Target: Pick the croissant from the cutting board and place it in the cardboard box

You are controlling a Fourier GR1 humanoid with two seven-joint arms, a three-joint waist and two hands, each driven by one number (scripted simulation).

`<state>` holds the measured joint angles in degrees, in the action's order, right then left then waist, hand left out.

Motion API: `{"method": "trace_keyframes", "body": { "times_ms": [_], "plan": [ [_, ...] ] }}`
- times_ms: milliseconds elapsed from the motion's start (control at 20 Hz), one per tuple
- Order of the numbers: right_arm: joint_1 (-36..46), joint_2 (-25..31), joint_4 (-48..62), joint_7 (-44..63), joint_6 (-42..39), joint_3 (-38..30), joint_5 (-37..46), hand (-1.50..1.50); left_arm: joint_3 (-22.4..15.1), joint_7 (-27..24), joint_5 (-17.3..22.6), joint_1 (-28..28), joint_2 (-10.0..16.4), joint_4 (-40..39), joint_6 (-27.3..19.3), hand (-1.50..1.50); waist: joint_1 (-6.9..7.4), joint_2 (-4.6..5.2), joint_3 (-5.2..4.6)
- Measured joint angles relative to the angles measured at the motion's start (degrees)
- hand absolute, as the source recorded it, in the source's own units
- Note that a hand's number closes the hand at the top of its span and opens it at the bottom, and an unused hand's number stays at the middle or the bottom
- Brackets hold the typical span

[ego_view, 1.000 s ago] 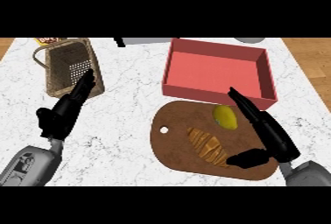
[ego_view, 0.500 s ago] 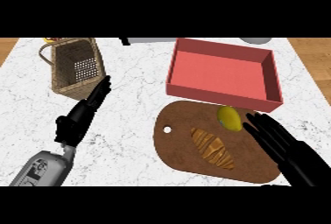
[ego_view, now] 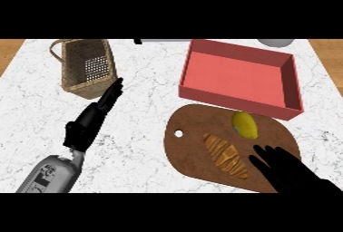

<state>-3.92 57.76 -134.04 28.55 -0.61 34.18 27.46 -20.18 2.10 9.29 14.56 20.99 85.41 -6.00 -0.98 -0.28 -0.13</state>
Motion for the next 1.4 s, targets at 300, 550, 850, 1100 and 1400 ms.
{"method": "trace_keyframes", "body": {
  "times_ms": [300,550,850,1100,1400],
  "plan": [
    [5.9,-10.6,2.0,8.4,-6.7,2.4,0.1,-1.50,-0.3,-0.1,-2.9,-0.7,-2.8,-0.3,0.3,0.00,0.96,0.22,0.06],
    [8.1,-18.3,6.5,10.7,-10.1,5.0,4.5,-1.50,1.7,-0.4,-3.6,-2.4,-2.6,1.3,2.7,0.00,1.14,0.25,0.10],
    [8.9,-23.9,11.8,10.5,-14.5,4.0,7.1,-1.50,3.1,1.3,-5.7,-1.3,-5.3,0.7,3.7,0.00,1.00,0.27,0.12],
    [7.9,-27.4,17.6,5.2,-13.4,2.5,11.1,-1.50,4.2,2.7,-7.1,-2.4,-6.2,3.1,5.0,0.00,1.01,0.26,0.14],
    [8.1,-31.1,19.5,2.1,-16.1,0.0,14.1,-1.50,7.0,2.4,-8.4,-2.2,-7.5,2.3,7.6,0.00,0.96,0.26,0.13]
  ]
}}
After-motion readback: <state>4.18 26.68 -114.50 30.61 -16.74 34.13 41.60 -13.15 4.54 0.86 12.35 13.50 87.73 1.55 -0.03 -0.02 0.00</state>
